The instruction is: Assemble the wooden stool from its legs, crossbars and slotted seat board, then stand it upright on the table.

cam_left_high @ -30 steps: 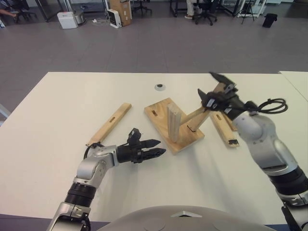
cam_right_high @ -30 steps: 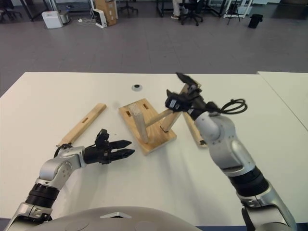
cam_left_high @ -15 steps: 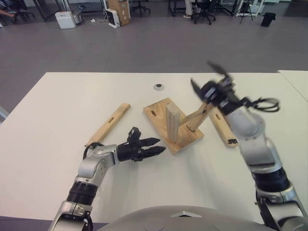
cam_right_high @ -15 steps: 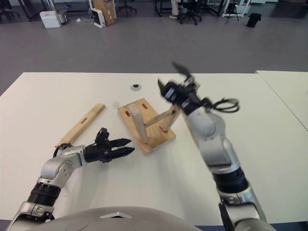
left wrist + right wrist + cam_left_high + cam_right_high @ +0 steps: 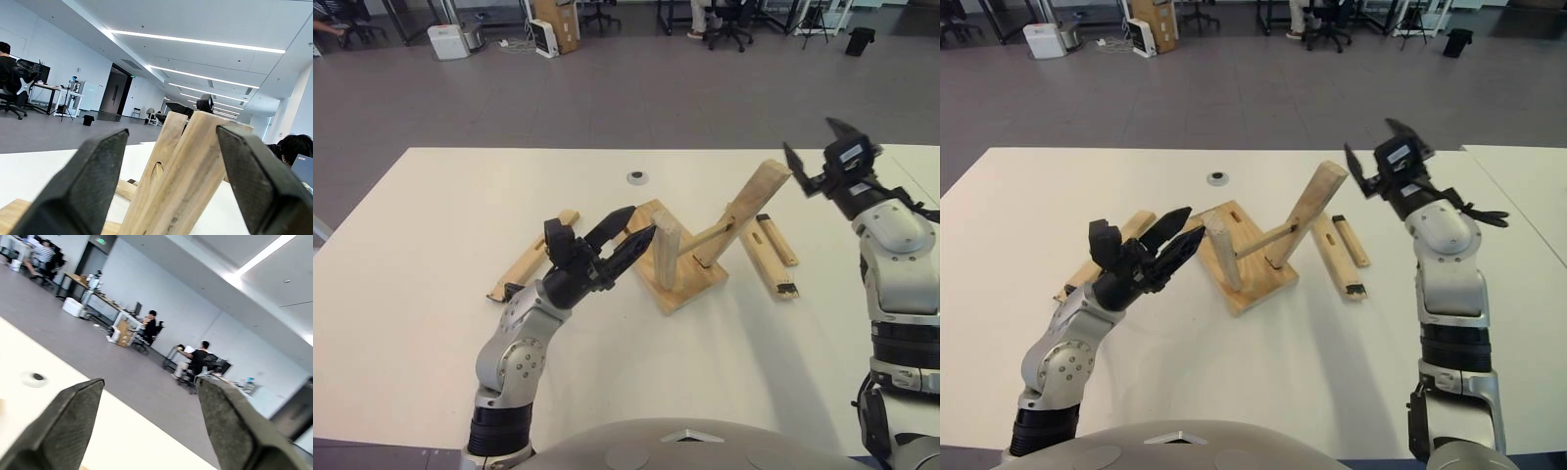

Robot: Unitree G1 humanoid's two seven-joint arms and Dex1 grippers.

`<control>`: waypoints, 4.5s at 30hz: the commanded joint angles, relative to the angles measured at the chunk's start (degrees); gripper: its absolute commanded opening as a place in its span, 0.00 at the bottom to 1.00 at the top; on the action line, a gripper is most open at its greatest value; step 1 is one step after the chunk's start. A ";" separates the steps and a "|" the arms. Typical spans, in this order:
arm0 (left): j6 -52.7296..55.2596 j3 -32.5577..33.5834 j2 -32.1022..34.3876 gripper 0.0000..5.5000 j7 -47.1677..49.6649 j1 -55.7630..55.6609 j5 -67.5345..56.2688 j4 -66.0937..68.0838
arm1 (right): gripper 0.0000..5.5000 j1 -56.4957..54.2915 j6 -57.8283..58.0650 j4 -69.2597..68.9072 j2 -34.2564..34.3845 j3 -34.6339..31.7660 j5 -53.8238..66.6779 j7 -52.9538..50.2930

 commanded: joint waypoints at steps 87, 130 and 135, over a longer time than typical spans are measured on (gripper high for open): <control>-68.63 -35.81 25.97 0.60 -3.69 -32.46 62.14 73.82 | 0.63 26.71 8.34 -3.17 0.27 12.16 5.30 5.72; -47.10 -29.08 34.08 0.60 -8.95 -12.05 51.29 38.88 | 0.63 21.48 7.19 -0.08 7.17 17.86 -6.55 -4.10; -39.45 -24.10 30.06 0.60 -7.60 -14.56 44.95 38.32 | 0.63 15.00 9.92 0.01 5.61 6.99 -0.91 -5.10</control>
